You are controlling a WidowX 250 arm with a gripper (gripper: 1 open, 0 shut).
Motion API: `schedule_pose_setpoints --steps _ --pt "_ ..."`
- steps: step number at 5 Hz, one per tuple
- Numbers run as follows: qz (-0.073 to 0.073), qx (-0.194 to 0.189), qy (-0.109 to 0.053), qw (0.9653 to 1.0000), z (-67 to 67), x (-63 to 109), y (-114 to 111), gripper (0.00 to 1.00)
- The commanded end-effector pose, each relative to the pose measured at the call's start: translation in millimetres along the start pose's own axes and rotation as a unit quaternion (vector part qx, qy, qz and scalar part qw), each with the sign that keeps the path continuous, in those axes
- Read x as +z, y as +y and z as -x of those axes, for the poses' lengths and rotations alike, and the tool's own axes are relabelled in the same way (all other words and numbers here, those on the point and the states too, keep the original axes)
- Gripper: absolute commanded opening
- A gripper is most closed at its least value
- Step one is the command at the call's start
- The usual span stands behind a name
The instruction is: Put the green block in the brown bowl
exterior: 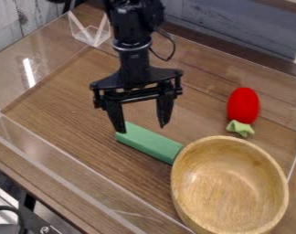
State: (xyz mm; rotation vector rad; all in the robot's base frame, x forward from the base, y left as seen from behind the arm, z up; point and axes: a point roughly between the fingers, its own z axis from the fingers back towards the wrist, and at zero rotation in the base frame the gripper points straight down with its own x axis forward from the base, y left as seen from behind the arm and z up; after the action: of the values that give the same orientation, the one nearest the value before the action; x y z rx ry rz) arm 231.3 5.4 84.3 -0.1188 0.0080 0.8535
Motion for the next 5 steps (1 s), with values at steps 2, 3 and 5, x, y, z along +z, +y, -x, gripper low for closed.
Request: schedule_pose_setpoints --steps 2,3,5 --pt "0.038 0.112 -0.024 0.9927 0.6 0.2 -9 1.0" --pt "0.042 0.11 -0.024 0.9927 -1.7 -7.3 -8 1.0" --pt "0.054 0.236 -0.05 0.9691 1.4 -26.8 -9 1.0"
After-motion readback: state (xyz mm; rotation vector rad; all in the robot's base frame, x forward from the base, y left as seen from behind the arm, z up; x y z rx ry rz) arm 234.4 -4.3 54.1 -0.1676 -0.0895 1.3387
